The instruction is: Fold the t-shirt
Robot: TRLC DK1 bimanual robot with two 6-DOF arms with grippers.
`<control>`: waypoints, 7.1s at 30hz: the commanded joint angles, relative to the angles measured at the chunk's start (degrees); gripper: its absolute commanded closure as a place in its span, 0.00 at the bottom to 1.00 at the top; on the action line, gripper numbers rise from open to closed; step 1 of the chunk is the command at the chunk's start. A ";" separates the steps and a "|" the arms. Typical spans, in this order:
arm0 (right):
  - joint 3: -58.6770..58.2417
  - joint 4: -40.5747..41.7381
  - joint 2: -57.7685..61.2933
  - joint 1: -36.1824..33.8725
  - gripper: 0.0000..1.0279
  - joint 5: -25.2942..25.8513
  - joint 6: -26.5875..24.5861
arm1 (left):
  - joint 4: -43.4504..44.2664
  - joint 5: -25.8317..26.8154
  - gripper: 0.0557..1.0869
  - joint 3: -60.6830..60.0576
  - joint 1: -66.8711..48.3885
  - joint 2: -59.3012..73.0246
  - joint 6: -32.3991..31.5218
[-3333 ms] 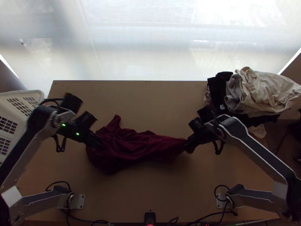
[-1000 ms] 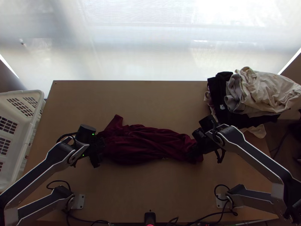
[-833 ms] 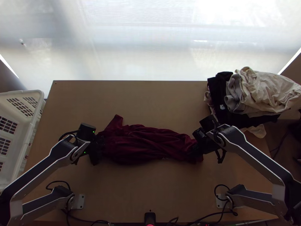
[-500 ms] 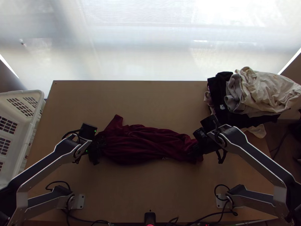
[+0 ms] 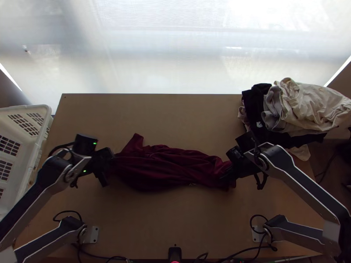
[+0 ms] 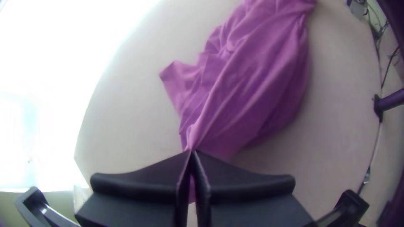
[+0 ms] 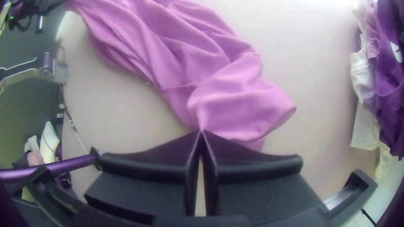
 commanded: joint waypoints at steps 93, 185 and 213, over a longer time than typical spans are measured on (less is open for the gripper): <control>73.12 23.36 60.14 -14.98 0.97 17.22 -0.57 | 58.90 -5.07 0.90 42.00 19.83 57.44 -8.85; -0.45 15.01 13.64 14.64 0.14 26.01 -5.41 | 45.54 2.05 0.08 -29.81 14.03 -2.15 20.86; -1.24 20.28 16.98 14.73 0.32 26.80 -4.44 | 36.31 3.02 0.13 -30.16 10.69 -1.53 24.73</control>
